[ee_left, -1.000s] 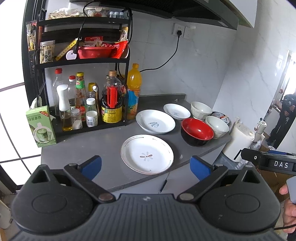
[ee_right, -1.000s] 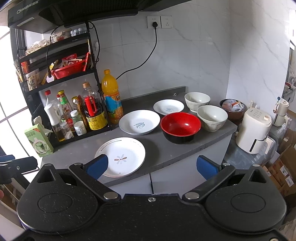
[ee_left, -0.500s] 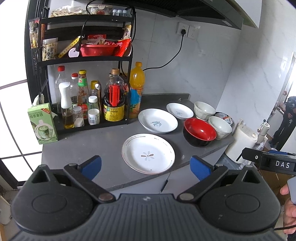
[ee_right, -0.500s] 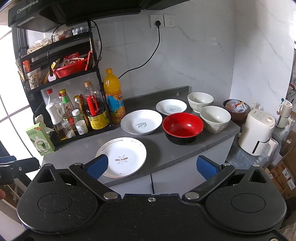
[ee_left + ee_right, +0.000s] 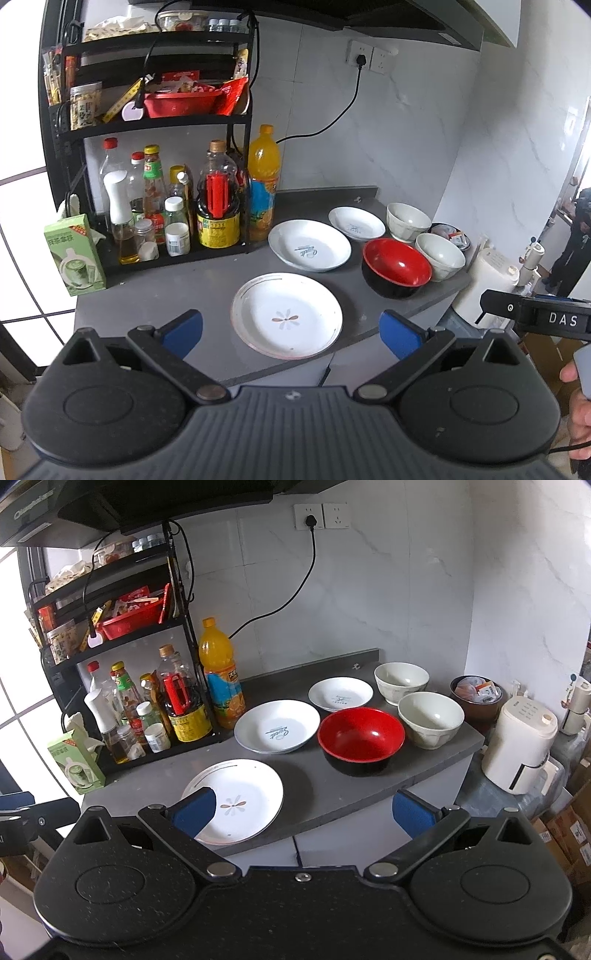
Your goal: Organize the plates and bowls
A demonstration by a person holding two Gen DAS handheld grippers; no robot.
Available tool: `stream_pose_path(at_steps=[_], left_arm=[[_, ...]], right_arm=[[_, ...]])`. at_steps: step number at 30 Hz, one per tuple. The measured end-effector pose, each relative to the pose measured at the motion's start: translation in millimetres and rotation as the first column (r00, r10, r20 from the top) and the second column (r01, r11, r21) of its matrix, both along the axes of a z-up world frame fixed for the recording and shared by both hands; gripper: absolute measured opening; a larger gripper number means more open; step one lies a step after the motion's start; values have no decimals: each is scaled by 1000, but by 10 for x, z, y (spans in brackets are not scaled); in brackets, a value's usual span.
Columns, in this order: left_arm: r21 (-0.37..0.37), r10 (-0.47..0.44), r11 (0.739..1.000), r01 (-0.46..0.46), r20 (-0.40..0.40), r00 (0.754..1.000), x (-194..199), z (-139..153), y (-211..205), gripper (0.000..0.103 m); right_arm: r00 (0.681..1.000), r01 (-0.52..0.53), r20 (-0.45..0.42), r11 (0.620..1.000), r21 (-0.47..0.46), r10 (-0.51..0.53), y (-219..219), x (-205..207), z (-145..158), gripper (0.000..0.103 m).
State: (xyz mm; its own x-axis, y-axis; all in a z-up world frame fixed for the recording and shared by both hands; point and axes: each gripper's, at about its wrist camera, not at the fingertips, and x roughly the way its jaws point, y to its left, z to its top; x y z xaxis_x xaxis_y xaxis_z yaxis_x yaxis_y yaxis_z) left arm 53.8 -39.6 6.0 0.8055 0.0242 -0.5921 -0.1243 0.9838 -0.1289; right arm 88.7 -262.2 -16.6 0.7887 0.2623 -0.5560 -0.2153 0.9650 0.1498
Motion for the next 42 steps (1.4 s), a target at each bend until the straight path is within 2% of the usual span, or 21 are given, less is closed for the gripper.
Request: stream_pose_path(at_steps=[14, 28, 34, 42], left_arm=[[-17, 96, 995, -96, -4, 995, 621, -53, -713, 101], [-22, 194, 980, -196, -44, 980, 1318, -73, -1513, 101], [-9, 204, 979, -205, -56, 977, 1588, -52, -1697, 101], [-6, 133, 991, -133, -69, 989, 1978, -140, -1797, 100]], right_arm=[[997, -78, -3, 997, -23, 78, -652, 709, -89, 103], [987, -156, -34, 988, 19, 157, -1416, 1412, -194, 103], [986, -159, -46, 987, 38, 161, -1593, 1637, -224, 103], [993, -90, -73, 993, 69, 95, -1685, 1889, -323, 103]])
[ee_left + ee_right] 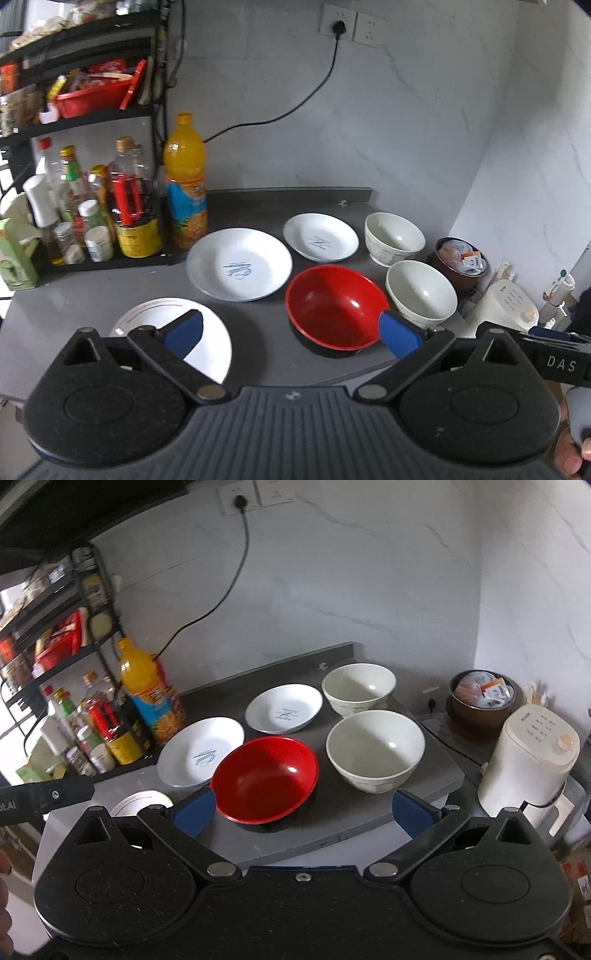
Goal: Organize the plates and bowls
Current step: 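Move both tools forward toward the large white bowl beside the red bowl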
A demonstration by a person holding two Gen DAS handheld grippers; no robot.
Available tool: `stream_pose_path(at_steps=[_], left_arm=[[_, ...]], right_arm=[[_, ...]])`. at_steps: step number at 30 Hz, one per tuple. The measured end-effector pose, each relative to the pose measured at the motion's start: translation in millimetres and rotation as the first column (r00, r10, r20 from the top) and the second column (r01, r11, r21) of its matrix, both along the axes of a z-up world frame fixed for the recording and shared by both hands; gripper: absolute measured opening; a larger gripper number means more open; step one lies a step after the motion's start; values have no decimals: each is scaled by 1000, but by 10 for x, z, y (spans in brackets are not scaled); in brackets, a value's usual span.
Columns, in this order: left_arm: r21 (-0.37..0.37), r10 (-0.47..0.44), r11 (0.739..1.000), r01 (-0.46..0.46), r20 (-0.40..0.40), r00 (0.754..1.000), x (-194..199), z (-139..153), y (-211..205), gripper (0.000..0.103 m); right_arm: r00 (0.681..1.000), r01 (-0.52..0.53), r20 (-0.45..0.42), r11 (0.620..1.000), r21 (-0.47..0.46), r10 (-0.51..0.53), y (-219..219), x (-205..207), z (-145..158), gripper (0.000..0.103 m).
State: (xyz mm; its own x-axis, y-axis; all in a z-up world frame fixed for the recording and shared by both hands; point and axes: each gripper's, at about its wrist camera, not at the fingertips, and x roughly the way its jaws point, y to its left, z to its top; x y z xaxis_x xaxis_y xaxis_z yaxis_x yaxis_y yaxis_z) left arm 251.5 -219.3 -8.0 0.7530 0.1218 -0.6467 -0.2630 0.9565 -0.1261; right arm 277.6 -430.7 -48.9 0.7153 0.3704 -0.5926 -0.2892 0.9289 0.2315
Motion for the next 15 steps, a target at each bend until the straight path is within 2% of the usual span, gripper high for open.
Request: stream_pose_path(at_steps=[6, 11, 13, 15], left_arm=[[-18, -90, 996, 90, 4, 996, 396, -148, 74, 98], [-32, -195, 980, 195, 7, 981, 734, -208, 118, 94], [-40, -231, 972, 231, 6, 973, 854, -226, 132, 93], [-48, -271, 961, 271, 14, 963, 957, -248, 135, 92]], right_arm=[[997, 72, -6, 997, -6, -72, 86, 212, -104, 100], [987, 155, -41, 988, 18, -154, 150, 389, -176, 95], [981, 182, -69, 983, 21, -180, 191, 466, -225, 83], [975, 210, -78, 978, 17, -208, 218, 509, -247, 82]])
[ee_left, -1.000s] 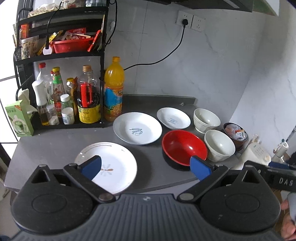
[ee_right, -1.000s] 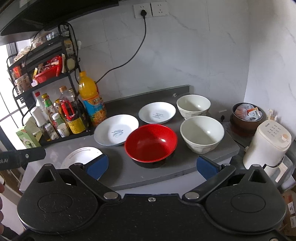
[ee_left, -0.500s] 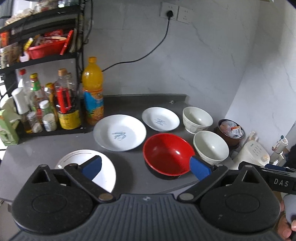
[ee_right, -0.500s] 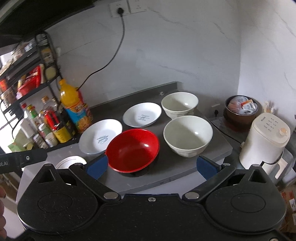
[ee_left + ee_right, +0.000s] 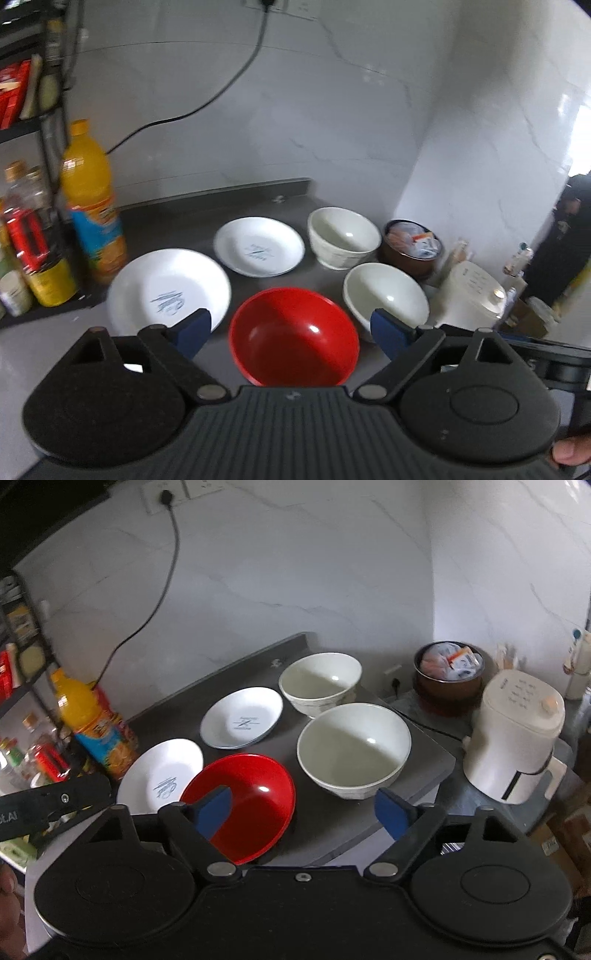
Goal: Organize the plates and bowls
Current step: 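Move both tools forward toward the large white bowl beside the red bowl, then close the left gripper on the large white bowl rim while the right gripper grips it too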
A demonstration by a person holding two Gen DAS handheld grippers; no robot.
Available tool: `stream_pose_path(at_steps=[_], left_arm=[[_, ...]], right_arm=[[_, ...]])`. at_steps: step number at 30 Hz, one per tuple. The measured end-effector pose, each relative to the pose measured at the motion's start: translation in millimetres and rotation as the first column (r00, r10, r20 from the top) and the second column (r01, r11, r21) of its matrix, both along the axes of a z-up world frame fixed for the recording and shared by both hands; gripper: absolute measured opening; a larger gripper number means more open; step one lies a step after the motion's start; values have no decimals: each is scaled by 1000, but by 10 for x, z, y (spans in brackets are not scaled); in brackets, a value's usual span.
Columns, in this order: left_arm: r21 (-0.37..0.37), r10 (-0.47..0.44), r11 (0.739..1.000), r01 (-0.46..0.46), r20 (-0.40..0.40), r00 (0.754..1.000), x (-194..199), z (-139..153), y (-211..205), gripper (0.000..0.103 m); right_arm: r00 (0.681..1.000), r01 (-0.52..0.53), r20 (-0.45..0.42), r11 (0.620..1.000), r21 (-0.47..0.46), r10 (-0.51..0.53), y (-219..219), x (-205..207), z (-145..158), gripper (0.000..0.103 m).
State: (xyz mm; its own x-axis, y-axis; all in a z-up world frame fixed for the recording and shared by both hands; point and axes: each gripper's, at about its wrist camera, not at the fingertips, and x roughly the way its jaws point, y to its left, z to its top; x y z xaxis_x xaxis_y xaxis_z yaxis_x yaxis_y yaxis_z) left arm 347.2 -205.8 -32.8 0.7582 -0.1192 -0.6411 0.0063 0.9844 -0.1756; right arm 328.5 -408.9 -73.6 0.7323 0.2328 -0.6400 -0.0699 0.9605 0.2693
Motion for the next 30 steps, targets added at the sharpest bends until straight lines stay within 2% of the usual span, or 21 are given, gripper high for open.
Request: stream_pose_path(at_steps=[5, 9, 14, 17, 19, 26, 30], left_arm=[[-19, -64, 998, 64, -15, 998, 233, -76, -1, 83], [-26, -98, 995, 97, -33, 995, 414, -129, -13, 82], [-63, -121, 991, 116, -70, 990, 607, -231, -73, 68], [-82, -119, 990, 113, -80, 990, 722, -295, -128, 65], [-78, -114, 991, 107, -86, 990, 799, -332, -193, 62], [-82, -92, 993, 82, -137, 986, 1176, -542, -461, 49], [-79, -72, 995, 59, -177, 982, 1396, -686, -619, 46]], right_arm=[[997, 76, -16, 997, -10, -77, 18, 111, -24, 78], [994, 104, -38, 995, 2, -104, -12, 218, -51, 74], [991, 124, -61, 992, 6, -123, -76, 366, -129, 68], [989, 126, -77, 992, 15, -125, -162, 466, -197, 65], [989, 123, -89, 992, 24, -121, -223, 551, -256, 60], [987, 83, -141, 996, 39, -77, -464, 942, -494, 55], [983, 52, -178, 998, 47, -43, -607, 1184, -645, 45]])
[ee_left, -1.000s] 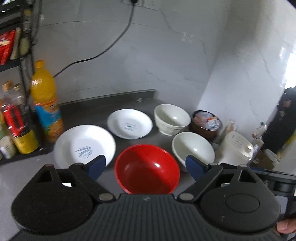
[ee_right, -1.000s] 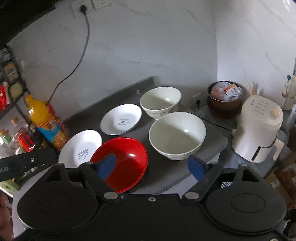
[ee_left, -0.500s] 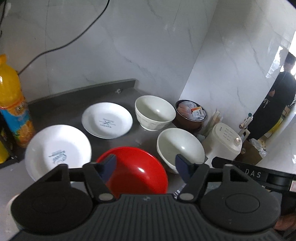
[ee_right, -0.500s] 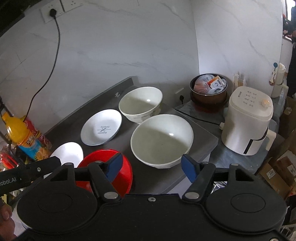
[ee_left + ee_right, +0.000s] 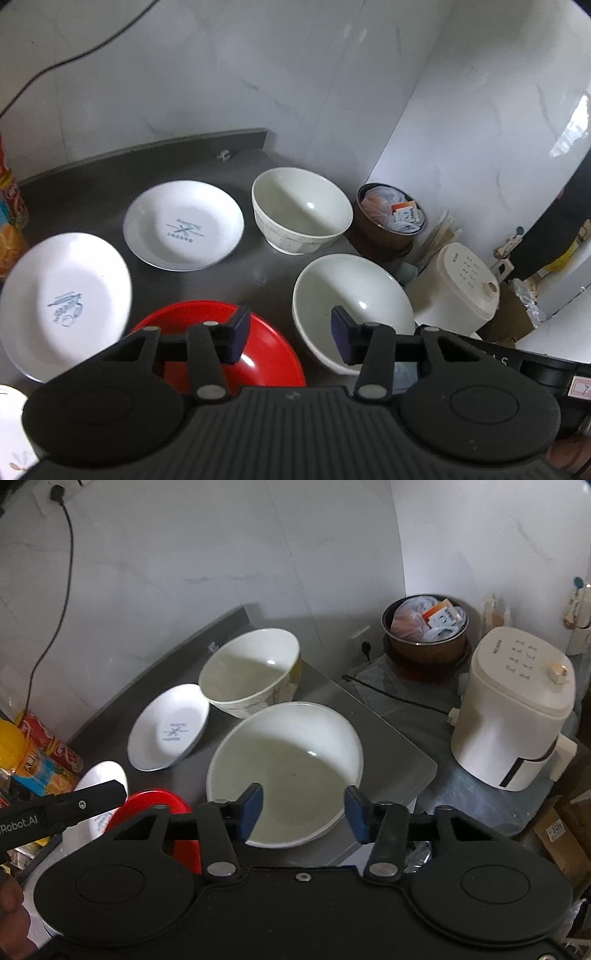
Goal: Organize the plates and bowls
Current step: 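Close the left gripper on the large white bowl rim while the right gripper grips it too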
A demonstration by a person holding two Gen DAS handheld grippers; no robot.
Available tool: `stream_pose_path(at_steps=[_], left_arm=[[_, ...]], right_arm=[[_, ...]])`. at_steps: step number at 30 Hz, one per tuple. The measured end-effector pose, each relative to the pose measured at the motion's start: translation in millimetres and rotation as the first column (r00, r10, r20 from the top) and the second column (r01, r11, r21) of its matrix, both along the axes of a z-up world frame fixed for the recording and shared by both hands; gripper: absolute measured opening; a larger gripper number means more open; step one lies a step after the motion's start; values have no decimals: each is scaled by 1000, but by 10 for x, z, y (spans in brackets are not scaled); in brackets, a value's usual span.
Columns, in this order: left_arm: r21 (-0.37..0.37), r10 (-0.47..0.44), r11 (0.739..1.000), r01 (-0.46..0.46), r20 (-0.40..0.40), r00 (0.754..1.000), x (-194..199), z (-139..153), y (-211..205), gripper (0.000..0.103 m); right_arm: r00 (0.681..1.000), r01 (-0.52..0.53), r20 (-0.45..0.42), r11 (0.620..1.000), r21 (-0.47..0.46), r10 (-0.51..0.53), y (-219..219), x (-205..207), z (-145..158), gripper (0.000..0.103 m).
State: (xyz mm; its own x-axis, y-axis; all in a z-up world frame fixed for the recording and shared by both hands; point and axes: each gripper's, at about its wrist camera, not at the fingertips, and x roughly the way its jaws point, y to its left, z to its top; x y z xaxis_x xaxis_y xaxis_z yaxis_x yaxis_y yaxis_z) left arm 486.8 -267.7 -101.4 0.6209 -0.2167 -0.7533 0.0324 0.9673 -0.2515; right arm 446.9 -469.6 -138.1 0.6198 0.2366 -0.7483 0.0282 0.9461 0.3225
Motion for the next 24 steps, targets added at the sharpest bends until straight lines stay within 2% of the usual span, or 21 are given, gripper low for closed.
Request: stream_pose_path(at_steps=[5, 14, 24], left_arm=[[9, 32, 999, -31, -63, 997, 269, -217, -165, 40], [59, 79, 996, -71, -136, 988, 626, -506, -368, 37], [90, 94, 993, -77, -211, 973, 851, -791, -493, 31]], right_arm=[[998, -32, -46, 999, 26, 33, -146, 269, -194, 40], [989, -87, -115, 996, 36, 90, -316, 610, -465, 38], [977, -130, -164, 990, 58, 138, -361, 782, -634, 23]])
